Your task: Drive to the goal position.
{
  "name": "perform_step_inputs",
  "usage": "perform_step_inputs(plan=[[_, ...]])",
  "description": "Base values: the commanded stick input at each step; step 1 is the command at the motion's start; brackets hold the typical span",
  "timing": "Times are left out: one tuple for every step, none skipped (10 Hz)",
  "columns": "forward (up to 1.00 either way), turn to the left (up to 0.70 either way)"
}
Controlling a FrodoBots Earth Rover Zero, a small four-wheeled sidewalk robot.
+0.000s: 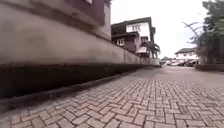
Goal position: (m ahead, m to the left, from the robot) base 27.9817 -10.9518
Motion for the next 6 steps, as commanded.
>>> perform_step_inputs(plan=[[0.69, -0.35], [0.69, -0.35], [0.69, -0.29], [0.69, -0.2], [0.69, -0.11], [0.69, 0.03]])
